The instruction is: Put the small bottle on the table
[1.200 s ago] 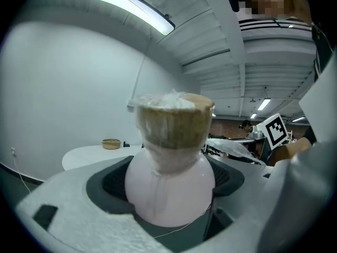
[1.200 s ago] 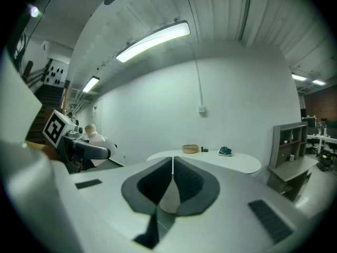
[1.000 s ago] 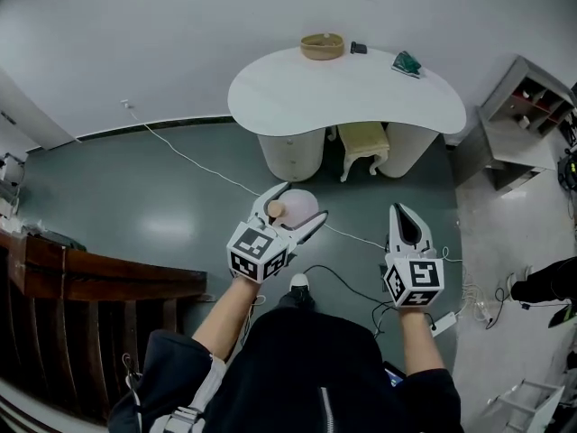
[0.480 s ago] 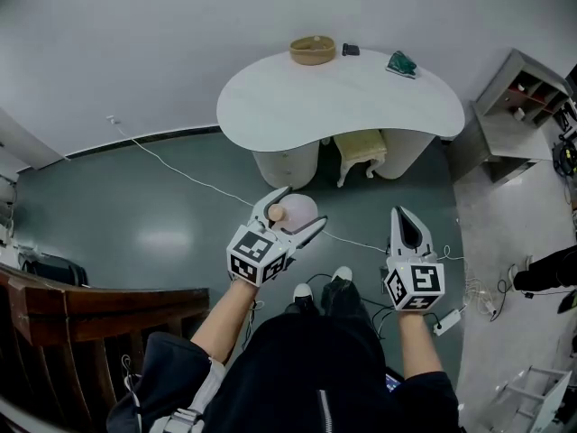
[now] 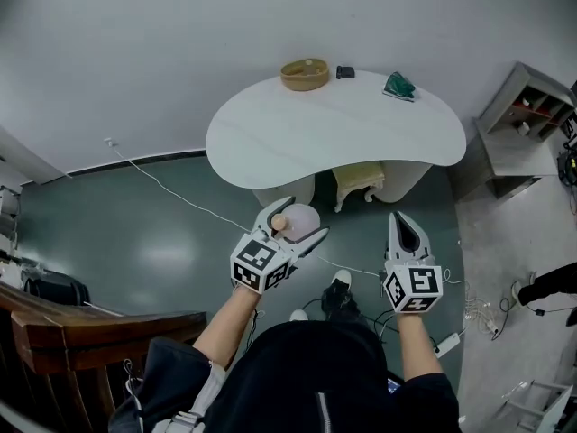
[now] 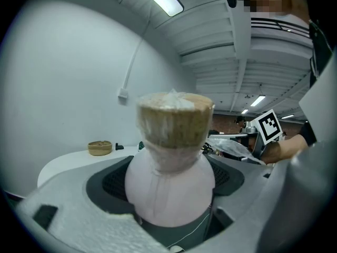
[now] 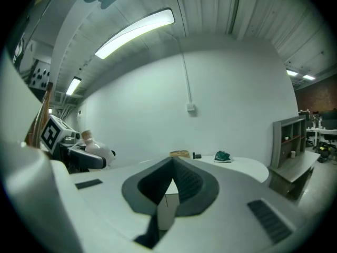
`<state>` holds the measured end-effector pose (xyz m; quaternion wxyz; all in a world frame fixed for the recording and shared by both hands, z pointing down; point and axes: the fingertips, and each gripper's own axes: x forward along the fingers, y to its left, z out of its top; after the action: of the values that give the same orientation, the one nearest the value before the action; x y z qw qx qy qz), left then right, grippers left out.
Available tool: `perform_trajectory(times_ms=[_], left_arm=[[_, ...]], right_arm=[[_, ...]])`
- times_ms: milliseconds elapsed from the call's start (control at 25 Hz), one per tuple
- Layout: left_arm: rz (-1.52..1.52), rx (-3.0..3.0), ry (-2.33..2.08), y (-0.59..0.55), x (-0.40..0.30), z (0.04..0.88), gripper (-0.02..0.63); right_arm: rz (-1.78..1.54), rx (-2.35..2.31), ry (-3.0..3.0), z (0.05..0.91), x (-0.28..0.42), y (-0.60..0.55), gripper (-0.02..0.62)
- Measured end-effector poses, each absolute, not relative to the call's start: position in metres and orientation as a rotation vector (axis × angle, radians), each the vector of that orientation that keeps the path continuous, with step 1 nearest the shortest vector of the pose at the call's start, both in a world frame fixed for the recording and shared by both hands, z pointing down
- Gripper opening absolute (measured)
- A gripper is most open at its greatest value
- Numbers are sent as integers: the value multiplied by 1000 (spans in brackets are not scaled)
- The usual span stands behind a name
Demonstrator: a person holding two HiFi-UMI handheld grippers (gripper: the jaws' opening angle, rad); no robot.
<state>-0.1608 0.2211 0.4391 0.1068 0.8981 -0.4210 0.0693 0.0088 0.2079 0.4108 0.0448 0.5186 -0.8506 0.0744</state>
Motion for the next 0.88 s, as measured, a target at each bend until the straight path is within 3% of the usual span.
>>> perform_trajectory(times_ms=[880], left_arm=[[257, 2596, -1343, 45, -86, 434, 410]], right_arm=[[303, 1438, -2671, 425, 72, 23, -11]])
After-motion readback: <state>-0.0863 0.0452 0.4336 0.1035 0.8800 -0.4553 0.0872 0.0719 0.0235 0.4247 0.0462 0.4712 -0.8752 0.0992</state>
